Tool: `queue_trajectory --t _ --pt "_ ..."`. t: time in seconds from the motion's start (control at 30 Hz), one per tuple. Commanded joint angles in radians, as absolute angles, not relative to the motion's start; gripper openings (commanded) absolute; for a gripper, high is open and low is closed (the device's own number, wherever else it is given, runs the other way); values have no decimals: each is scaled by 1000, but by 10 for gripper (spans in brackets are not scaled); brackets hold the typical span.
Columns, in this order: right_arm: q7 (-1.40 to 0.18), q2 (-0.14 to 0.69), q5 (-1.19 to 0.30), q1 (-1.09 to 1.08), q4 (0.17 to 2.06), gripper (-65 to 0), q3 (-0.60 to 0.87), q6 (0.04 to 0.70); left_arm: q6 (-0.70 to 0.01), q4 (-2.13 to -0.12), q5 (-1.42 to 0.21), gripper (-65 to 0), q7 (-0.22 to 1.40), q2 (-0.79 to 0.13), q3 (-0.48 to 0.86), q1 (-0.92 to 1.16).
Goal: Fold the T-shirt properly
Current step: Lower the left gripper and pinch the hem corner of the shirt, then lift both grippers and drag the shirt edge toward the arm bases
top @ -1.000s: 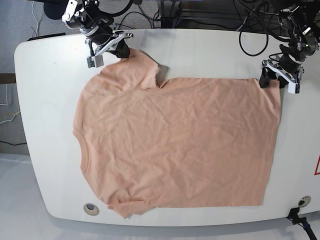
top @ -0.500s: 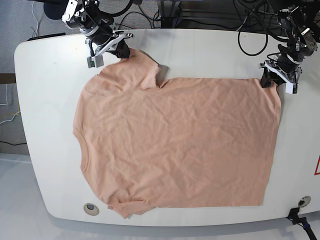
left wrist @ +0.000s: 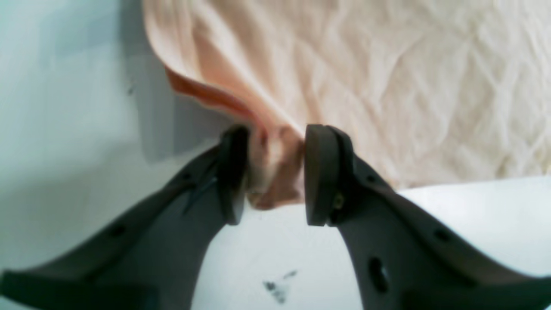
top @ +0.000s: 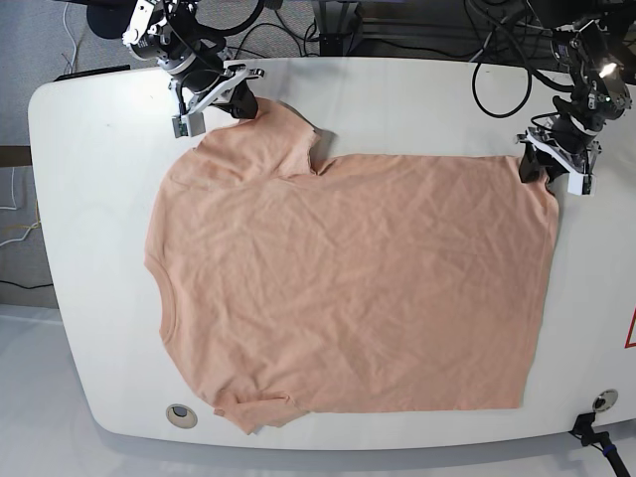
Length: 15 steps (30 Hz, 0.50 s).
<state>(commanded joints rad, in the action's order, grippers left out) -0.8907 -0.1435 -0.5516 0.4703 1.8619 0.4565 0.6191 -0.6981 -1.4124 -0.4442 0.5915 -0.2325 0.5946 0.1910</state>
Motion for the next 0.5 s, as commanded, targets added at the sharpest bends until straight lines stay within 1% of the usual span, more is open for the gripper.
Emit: queue_trajectory --t 0.07,0.4,0.5 --pt "-891 -143 -552 470 1862 -650 456 619 -698 -1412 -444 -650 591 -232 595 191" --pt "-891 -143 -555 463 1868 -650 456 619 -698 -1420 -443 -650 591 -234 595 199" --pt "-891 -143 -556 461 1868 -650 456 621 -698 -1457 -443 -650 591 -237 599 239"
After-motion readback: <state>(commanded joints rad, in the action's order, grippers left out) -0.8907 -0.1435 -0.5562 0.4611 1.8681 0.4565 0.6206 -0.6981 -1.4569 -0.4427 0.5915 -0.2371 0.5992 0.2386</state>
